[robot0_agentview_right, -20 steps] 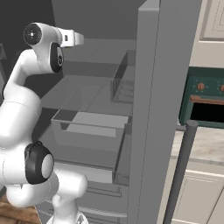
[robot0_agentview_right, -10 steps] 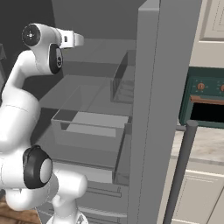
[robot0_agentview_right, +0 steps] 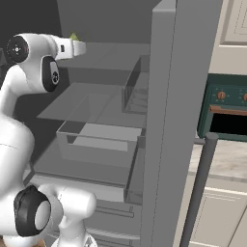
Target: There is a bowl on the dining counter. Grab a lemon wedge from the fridge and place it in the bowl. Then get the liquor bottle and glass cup from the cabinet and place them next to the bowl.
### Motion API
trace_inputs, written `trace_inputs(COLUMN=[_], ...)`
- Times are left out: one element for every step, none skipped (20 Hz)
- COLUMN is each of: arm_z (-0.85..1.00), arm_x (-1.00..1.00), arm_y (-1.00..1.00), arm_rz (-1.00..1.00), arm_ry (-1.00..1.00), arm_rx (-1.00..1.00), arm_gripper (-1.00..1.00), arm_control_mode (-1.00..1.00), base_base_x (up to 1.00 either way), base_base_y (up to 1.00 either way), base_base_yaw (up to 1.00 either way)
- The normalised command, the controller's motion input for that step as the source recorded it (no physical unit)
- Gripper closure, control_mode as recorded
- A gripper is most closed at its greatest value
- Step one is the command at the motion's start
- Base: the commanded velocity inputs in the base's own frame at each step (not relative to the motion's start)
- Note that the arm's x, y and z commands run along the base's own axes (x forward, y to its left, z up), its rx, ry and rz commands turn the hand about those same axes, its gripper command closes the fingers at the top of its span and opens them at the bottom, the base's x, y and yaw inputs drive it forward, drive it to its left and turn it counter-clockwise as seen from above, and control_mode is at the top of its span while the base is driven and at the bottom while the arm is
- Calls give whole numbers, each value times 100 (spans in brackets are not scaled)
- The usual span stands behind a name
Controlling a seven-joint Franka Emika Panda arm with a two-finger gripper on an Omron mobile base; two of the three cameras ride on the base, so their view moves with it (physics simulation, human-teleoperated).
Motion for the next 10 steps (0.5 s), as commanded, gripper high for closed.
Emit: trace_inputs(arm_z=[1,0,0,0,0,0,0,0,0,1], arm_x=[-65,-66,-65,-66,-67,-68,-69,-72,-71,-72], arm_y=[-1,0,0,0,-3,-5,-8,-11,-11,-10], arm_rz=[-4,-5,-6,-6,-5,-4,-3,-4,-4,-7], arm_ry=[-19,-16,-13,-11,-9,-9,-8,-7,-6,-6], arm_rx=[0,0,0,0,0,0,0,0,0,0], arm_gripper=[100,100,100,100,100,100,100,100,100,100], arm_control_mode=[-100,-100,-100,-100,-100,-100,-100,-100,-100,-100], base_base_x=[0,0,0,0,0,0,0,0,0,0], base_base_y=[0,0,0,0,0,0,0,0,0,0], base_base_yaw=[0,0,0,0,0,0,0,0,0,0])
